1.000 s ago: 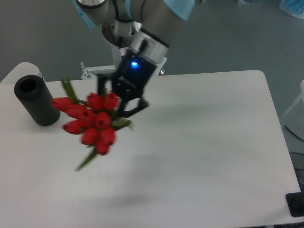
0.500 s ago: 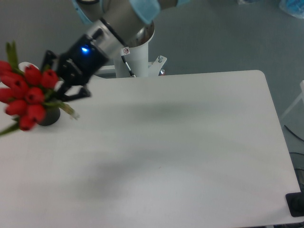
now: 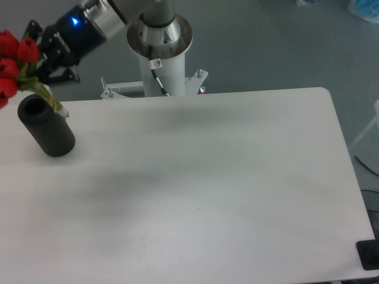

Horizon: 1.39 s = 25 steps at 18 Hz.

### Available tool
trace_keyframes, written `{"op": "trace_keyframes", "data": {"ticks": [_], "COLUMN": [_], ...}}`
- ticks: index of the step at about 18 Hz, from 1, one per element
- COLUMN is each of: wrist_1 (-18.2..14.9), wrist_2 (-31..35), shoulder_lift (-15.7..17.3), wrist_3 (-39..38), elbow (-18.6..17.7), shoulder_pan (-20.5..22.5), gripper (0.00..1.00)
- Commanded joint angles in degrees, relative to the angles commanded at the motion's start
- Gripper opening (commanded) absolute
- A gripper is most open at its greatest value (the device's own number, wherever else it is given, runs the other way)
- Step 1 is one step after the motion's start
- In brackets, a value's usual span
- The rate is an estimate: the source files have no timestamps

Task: Insert the flowers into the vase
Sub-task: 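Lower the tulip stems into the black vase's opening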

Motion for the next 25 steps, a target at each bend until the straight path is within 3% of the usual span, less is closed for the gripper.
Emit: {"op": "trace_keyframes", "data": {"ticks": [8, 25], "wrist_1": [0.08, 0.79], "wrist_2": [0.26, 0.26], "shoulder_lift": [1.33, -2.97], "wrist_3": [-1.41, 3.42], "elbow": [-1.84, -1.58], "shoulder_pan": [-4.22, -8.7], "gripper": [0.32, 0.31]}}
